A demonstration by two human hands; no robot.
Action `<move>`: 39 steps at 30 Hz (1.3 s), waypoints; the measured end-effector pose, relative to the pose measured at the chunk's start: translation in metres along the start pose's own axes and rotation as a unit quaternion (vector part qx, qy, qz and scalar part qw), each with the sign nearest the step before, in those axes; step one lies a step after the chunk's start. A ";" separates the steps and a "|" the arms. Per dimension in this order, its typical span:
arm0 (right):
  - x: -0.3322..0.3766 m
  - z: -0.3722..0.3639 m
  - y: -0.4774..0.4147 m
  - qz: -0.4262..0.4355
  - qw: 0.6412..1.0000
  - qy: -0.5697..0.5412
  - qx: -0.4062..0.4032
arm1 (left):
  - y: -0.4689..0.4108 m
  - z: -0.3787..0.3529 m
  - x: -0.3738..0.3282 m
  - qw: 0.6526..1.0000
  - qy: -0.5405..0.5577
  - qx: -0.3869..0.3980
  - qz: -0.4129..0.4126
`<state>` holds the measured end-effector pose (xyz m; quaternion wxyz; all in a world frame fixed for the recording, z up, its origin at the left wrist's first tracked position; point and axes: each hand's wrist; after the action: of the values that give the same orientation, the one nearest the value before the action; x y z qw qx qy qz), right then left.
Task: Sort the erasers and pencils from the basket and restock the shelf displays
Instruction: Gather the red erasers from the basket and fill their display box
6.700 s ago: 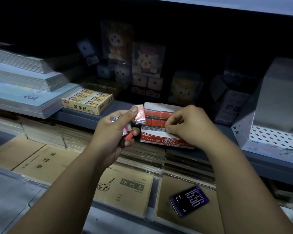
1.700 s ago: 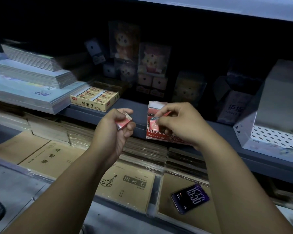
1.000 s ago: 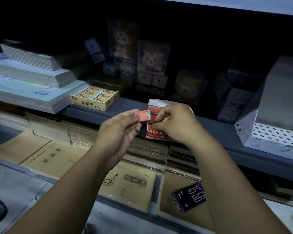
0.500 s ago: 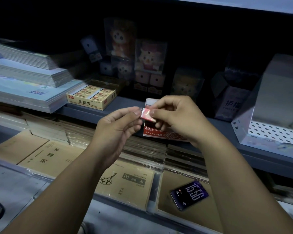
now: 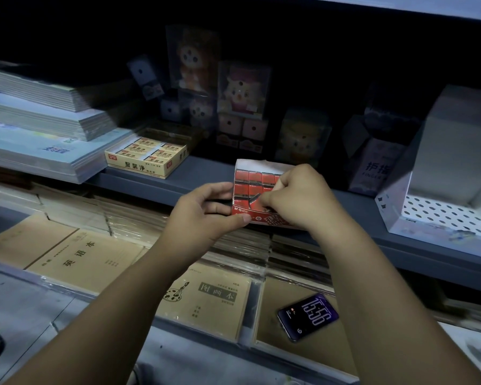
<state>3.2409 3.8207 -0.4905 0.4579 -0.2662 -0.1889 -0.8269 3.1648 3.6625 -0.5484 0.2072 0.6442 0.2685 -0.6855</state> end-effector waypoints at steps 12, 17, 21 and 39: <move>-0.006 -0.004 -0.003 0.016 0.998 0.061 0.003 | -0.006 -0.001 0.012 0.996 -0.067 -0.045 -0.033; -0.002 0.002 0.009 0.066 0.992 0.106 -0.028 | -0.002 0.000 0.006 0.989 -0.139 -0.032 -0.044; 0.017 -0.002 0.024 0.159 0.972 0.165 -0.047 | 0.008 0.022 0.000 0.952 -0.293 -0.044 -0.073; 0.186 -0.175 0.050 0.433 0.825 0.259 0.255 | 0.228 0.207 -0.014 0.787 -0.572 -0.092 0.212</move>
<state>3.1550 3.5753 -0.5108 0.8523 0.0299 -0.1326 -0.5050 3.1499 3.3552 -0.5520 0.5210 0.1529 0.0189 -0.8395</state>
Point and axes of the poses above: each hand's wrist, its own y-axis away from the middle knuckle, its own z-axis out of the back of the hand, x = y × z, and after that the axes turned 13 degrees about x, right-handed
